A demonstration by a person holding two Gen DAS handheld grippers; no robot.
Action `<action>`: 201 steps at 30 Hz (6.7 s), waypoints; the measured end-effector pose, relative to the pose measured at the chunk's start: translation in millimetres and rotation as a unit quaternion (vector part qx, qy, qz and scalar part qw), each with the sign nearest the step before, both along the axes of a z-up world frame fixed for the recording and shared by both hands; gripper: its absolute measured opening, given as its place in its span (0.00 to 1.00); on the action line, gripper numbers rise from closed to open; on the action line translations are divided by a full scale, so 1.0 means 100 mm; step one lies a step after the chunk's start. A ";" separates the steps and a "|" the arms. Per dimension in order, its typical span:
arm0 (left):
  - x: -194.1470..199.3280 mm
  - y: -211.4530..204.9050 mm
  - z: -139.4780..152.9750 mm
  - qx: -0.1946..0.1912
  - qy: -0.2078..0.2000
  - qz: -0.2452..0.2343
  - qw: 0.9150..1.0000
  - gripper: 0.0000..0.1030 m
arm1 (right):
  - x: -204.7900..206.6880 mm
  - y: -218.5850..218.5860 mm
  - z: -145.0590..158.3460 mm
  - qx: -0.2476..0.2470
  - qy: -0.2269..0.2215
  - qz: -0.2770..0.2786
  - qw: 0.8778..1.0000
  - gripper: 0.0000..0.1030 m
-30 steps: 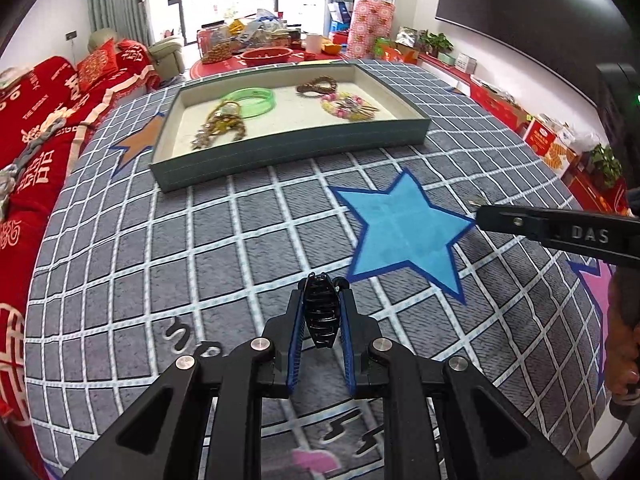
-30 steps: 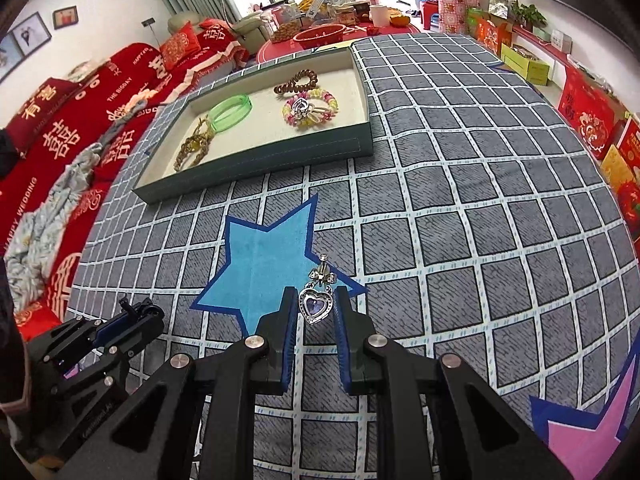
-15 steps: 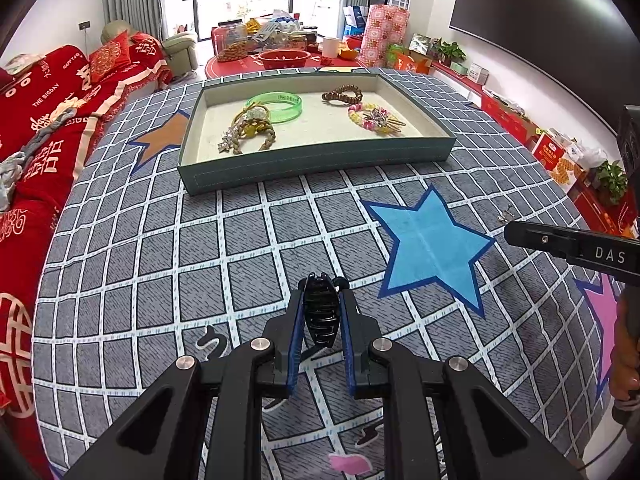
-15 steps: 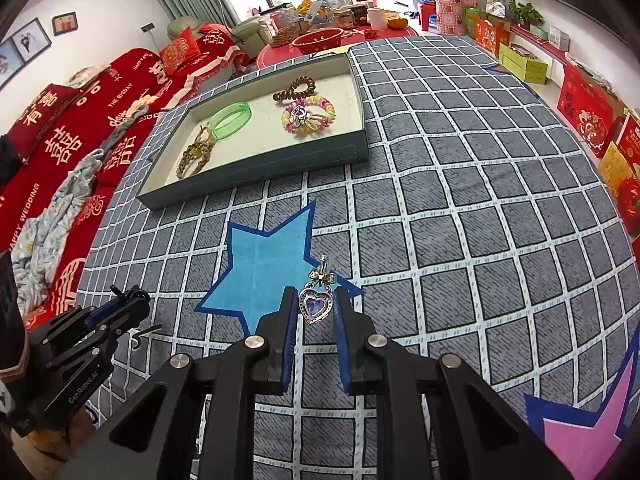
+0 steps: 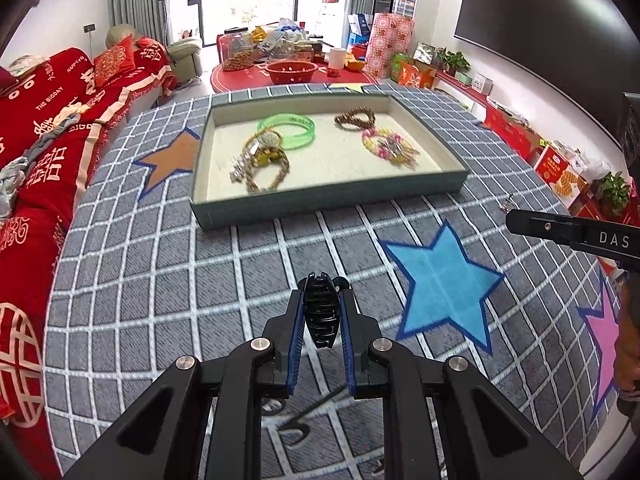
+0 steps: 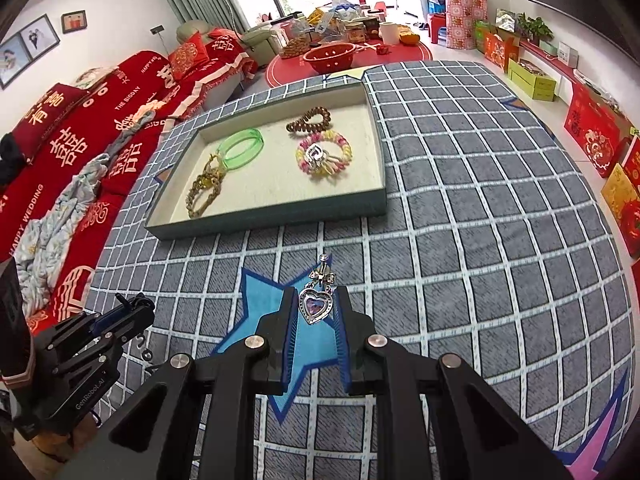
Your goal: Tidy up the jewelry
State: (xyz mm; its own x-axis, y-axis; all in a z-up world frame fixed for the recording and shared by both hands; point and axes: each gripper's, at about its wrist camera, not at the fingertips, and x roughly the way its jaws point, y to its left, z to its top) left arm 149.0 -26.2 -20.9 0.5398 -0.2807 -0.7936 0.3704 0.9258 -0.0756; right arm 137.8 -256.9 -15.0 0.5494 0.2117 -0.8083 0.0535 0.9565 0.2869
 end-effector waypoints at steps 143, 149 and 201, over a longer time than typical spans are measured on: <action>1.42 -0.35 -0.02 0.099 -0.054 0.107 0.988 1.00 | 1.27 0.02 -0.07 -0.020 -0.018 -0.015 1.000 1.00; 1.33 -0.31 0.00 0.099 -0.055 0.105 0.988 1.00 | 1.24 0.09 -0.08 -0.037 0.000 -0.005 0.999 1.00; 0.07 0.00 0.10 0.047 -0.110 0.151 0.981 1.00 | -0.05 0.39 0.16 -0.130 -0.126 -0.054 0.982 1.00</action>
